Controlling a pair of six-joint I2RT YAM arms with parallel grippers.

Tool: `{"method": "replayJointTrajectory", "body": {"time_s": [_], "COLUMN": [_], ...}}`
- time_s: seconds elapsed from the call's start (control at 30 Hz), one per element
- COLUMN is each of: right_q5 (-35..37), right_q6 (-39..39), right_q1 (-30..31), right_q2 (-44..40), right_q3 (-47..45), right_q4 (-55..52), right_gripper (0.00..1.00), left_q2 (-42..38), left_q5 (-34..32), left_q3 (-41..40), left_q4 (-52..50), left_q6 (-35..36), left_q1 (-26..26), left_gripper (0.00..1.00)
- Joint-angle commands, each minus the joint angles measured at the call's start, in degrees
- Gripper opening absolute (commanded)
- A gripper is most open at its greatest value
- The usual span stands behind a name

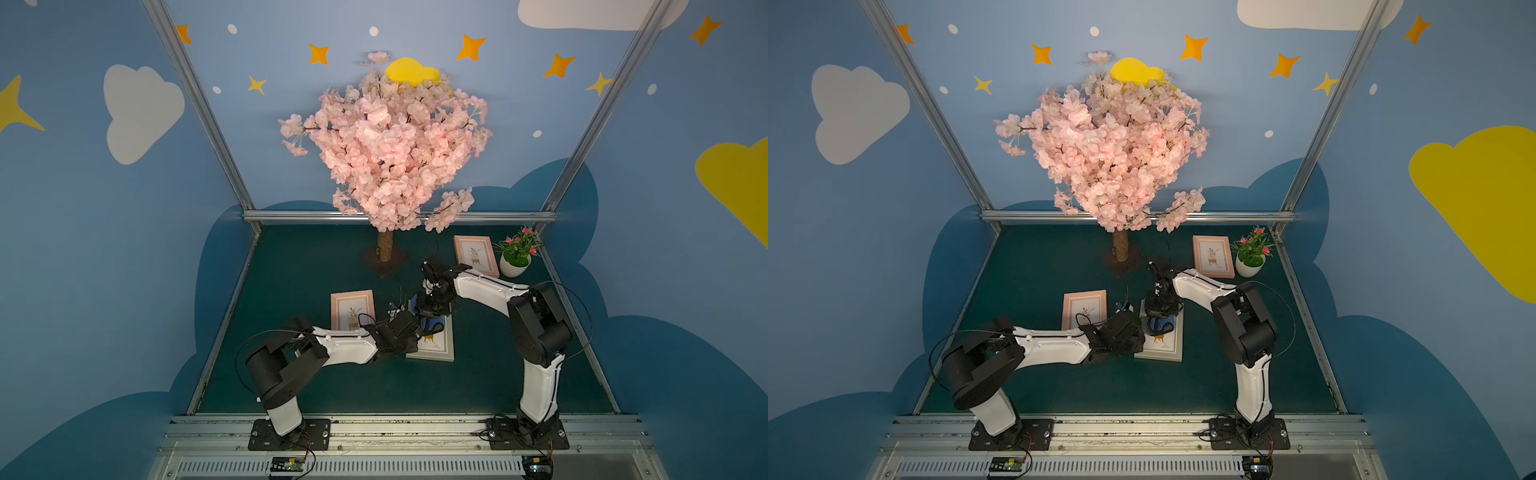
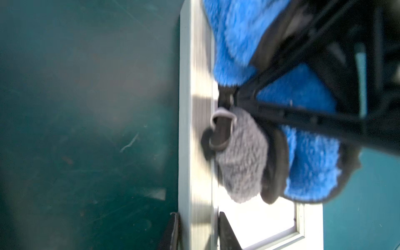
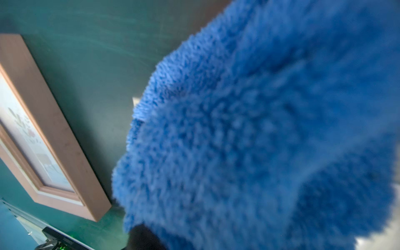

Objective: Wipe the picture frame with a cloth
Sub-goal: Wipe the dirt from the picture frame.

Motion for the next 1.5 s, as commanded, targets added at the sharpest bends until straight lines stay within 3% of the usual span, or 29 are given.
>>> {"method": "replayJointTrajectory", "body": {"time_s": [0.0, 0.27, 0.47, 0.73, 1.07, 1.33, 1.47], "right_q5": [2.3, 1.3, 2.3, -0.4, 8.7, 1.5, 4.3], "right_q6": [-0.2, 4.3, 2.8, 5.9, 2.9, 6.1, 6.2], "right_q1": [0.7, 5.0, 2.3, 7.1, 1.5, 7.7, 6.4], "right_q2": [-1.9, -11.7, -10.9, -10.1, -17.5, -13.7, -13.4], "right_q3": [-3.5, -19.0, -16.5, -15.8, -19.6, -17.1, -17.9], "right_q4": [-1.7, 1.4, -0.4, 1.7, -6.2, -2.4, -4.1], "right_gripper": [0.0, 0.0, 0.0, 0.0, 0.0, 0.0, 0.0], "left_q2": [1.7, 1.6, 1.0, 0.6, 1.6, 1.5, 1.4], "left_q5": [1.6, 1.6, 1.3, 1.0, 1.8, 1.5, 1.6], "left_q3": [-3.0, -3.2, -3.6, -4.4, -3.5, -3.6, -3.6], "left_q4": [-8.2, -7.6, -7.7, -6.8, -7.1, -7.2, -7.4], "left_q6": [-0.6, -0.7, -1.1, -1.7, -1.1, -1.5, -1.4], "left_q1": [-0.2, -0.3, -0.3, -0.3, -0.3, -0.2, -0.3], "left_gripper": [0.27, 0.27, 0.27, 0.26, 0.26, 0.26, 0.26]}}
